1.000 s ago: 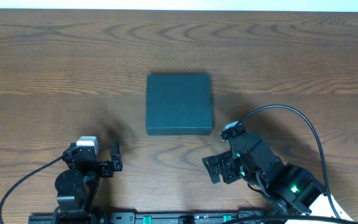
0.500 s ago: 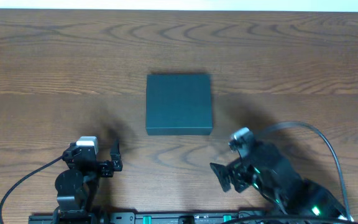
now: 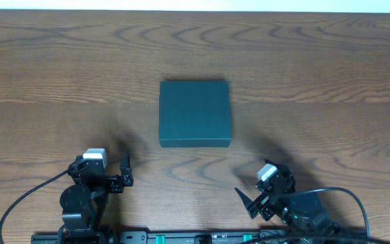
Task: Pack container
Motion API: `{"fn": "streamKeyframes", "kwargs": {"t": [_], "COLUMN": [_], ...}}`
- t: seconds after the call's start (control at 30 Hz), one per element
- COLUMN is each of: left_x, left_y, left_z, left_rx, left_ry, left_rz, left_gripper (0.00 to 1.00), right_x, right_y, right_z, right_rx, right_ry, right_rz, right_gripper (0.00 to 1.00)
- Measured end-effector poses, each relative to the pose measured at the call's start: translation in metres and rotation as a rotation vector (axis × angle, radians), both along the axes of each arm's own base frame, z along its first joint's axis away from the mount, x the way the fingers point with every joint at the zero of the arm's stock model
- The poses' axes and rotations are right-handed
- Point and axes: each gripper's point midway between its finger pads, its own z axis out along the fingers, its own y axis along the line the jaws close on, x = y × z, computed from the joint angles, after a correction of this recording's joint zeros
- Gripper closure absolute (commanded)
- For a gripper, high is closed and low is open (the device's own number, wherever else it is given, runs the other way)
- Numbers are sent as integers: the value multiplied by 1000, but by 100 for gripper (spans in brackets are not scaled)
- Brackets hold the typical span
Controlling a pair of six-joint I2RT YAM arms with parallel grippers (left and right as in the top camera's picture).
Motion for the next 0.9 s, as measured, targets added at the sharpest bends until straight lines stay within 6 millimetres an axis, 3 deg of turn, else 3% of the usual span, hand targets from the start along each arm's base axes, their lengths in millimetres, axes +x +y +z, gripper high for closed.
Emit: {"fn": "streamKeyframes", "kwargs": {"t": [0.1,0.9], "left_x": [0,0], "left_y": [0,0], "left_z": [0,0], "left_rx": [0,0], "left_ry": [0,0], "left_rz": [0,0], "left_gripper": [1,1], "right_x": [0,-1], "right_y": [4,7], "right_z": [-10,-6], "right_rx": [12,33], "right_ry": [-7,-18], "right_rz": [16,35], "right_gripper": [1,1]}}
